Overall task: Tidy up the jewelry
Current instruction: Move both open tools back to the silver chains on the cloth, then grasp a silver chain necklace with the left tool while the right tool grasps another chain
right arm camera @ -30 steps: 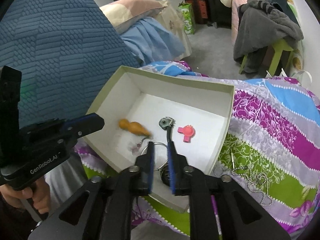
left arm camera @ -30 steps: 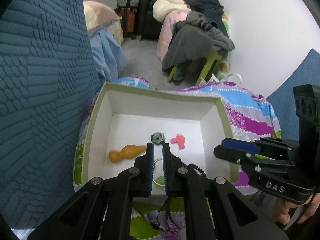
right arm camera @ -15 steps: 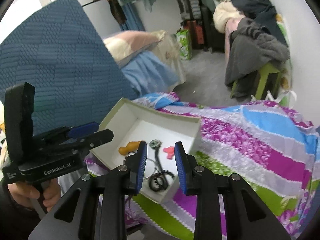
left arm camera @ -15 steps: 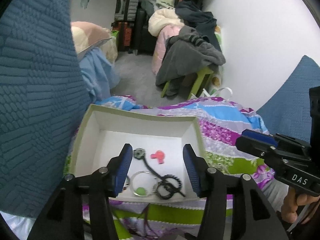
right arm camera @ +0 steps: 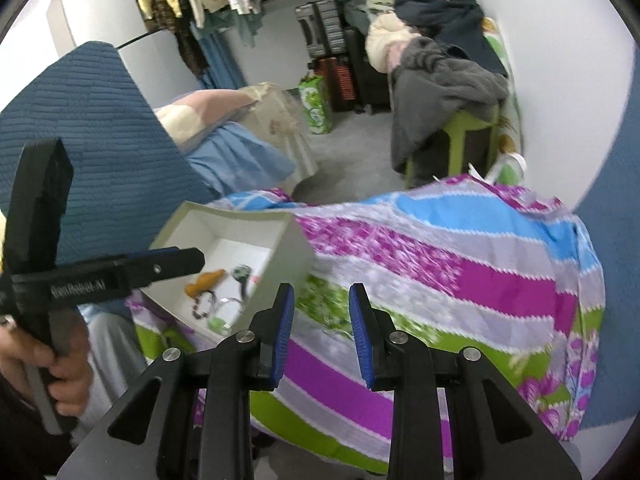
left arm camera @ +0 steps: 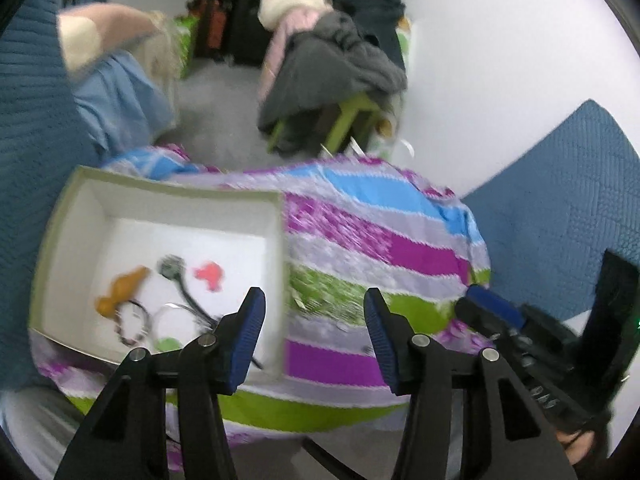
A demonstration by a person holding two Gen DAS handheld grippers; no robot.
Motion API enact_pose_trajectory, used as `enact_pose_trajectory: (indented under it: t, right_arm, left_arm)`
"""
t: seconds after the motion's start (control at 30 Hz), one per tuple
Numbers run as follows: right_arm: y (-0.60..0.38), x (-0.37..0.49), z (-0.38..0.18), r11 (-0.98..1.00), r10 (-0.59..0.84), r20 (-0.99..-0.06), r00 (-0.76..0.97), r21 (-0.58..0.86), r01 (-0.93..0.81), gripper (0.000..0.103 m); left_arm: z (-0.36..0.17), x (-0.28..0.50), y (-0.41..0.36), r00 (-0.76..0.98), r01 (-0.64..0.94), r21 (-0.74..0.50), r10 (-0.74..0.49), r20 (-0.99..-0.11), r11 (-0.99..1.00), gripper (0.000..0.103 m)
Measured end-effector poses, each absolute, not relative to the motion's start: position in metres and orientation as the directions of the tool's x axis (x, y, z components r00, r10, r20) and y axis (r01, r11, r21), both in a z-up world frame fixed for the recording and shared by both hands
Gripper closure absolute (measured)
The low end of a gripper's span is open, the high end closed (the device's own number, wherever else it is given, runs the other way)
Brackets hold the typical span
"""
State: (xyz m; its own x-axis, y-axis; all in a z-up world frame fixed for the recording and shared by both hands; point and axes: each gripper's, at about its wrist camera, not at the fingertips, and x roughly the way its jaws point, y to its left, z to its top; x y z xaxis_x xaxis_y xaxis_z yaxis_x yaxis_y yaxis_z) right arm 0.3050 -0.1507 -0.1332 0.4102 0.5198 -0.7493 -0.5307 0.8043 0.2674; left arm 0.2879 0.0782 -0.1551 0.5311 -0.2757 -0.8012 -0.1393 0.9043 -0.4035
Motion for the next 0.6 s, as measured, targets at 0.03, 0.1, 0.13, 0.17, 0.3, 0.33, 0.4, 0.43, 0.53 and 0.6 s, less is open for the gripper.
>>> enact_pose_trajectory:
  t: [0.03, 0.1, 0.13, 0.17, 0.3, 0.33, 0.4, 0.43, 0.53, 0.6]
  right_arm:
    - [-0.158, 0.306, -0.139, 0.807, 0.517, -0.753, 0.407, 0.272, -0.523, 0.077]
    - [-0.169, 0.306, -0.151, 0.816, 0.509, -0.761, 0.404, 0.276, -0.508, 0.077]
    - [-0.176, 0.306, -0.158, 0.82, 0.505, -0.764, 0.401, 0.279, -0.5, 0.077]
    - [-0.181, 0.306, -0.164, 0.822, 0.503, -0.767, 0.398, 0.282, -0.495, 0.077]
    - [-0.199, 0.304, -0.193, 0.829, 0.493, -0.783, 0.38, 0.291, -0.477, 0.077]
    - [-0.2, 0.302, -0.2, 0.831, 0.491, -0.784, 0.379, 0.291, -0.474, 0.077]
    - [-0.203, 0.301, -0.212, 0.83, 0.497, -0.785, 0.37, 0.305, -0.468, 0.077]
    - [-0.204, 0.301, -0.218, 0.828, 0.5, -0.786, 0.364, 0.312, -0.465, 0.077]
    - [-0.203, 0.3, -0.23, 0.825, 0.505, -0.785, 0.358, 0.318, -0.467, 0.077]
    - [-0.203, 0.302, -0.236, 0.818, 0.52, -0.775, 0.358, 0.332, -0.469, 0.077]
  left_arm:
    - [-0.156, 0.291, 0.072, 0.513, -0.138, -0.404, -0.283, -0.81, 0.904, 0.052]
    - [-0.156, 0.301, 0.052, 0.467, -0.121, -0.385, -0.29, -0.835, 0.915, 0.052]
    - [-0.157, 0.306, 0.045, 0.449, -0.116, -0.377, -0.29, -0.845, 0.919, 0.052]
    - [-0.159, 0.312, 0.038, 0.421, -0.121, -0.373, -0.293, -0.859, 0.92, 0.052]
    - [-0.176, 0.341, 0.019, 0.31, -0.162, -0.363, -0.302, -0.901, 0.918, 0.053]
    - [-0.181, 0.349, 0.014, 0.281, -0.163, -0.341, -0.288, -0.915, 0.926, 0.053]
    - [-0.19, 0.361, 0.008, 0.248, -0.178, -0.337, -0.289, -0.925, 0.925, 0.053]
    - [-0.195, 0.368, 0.003, 0.23, -0.185, -0.324, -0.28, -0.932, 0.928, 0.053]
    - [-0.212, 0.382, -0.006, 0.176, -0.18, -0.289, -0.258, -0.95, 0.94, 0.053]
    - [-0.23, 0.394, -0.014, 0.126, -0.177, -0.258, -0.238, -0.963, 0.95, 0.053]
